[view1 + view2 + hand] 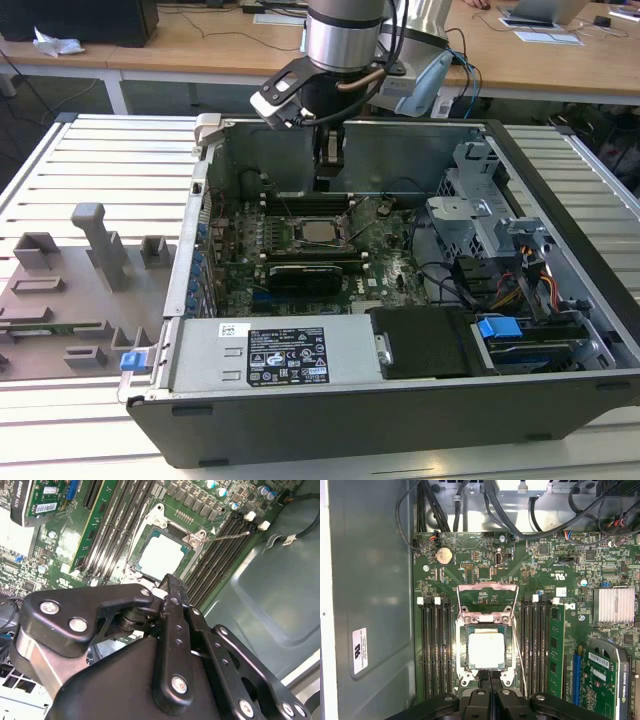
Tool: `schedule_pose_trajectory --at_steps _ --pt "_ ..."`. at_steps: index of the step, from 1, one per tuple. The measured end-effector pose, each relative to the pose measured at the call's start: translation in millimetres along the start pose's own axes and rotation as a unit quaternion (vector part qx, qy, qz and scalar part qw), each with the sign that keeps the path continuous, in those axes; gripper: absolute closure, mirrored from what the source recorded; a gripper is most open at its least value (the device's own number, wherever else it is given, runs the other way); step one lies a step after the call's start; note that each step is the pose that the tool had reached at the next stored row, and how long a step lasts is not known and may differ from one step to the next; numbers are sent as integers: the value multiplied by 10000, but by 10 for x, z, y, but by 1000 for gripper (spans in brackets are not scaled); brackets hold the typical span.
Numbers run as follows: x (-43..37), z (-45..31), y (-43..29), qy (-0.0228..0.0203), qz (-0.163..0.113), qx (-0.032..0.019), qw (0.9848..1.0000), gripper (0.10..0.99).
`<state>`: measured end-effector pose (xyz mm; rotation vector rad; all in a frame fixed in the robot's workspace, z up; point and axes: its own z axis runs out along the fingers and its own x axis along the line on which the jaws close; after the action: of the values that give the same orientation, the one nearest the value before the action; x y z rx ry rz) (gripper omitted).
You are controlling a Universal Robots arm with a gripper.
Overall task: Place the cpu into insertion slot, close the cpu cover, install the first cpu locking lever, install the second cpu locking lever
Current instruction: 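Place the cpu into insertion slot, then close the cpu cover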
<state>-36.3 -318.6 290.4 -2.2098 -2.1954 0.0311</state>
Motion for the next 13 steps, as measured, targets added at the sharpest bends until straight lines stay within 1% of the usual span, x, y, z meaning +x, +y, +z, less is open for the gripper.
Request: schedule_pose_trajectory --at_steps 11,12,13 --pt "0 -3 0 -1 0 0 10000 980" --pt "0 -4 5 -2 -1 1 10000 980" --pt "0 -6 38 -2 0 1 10000 980"
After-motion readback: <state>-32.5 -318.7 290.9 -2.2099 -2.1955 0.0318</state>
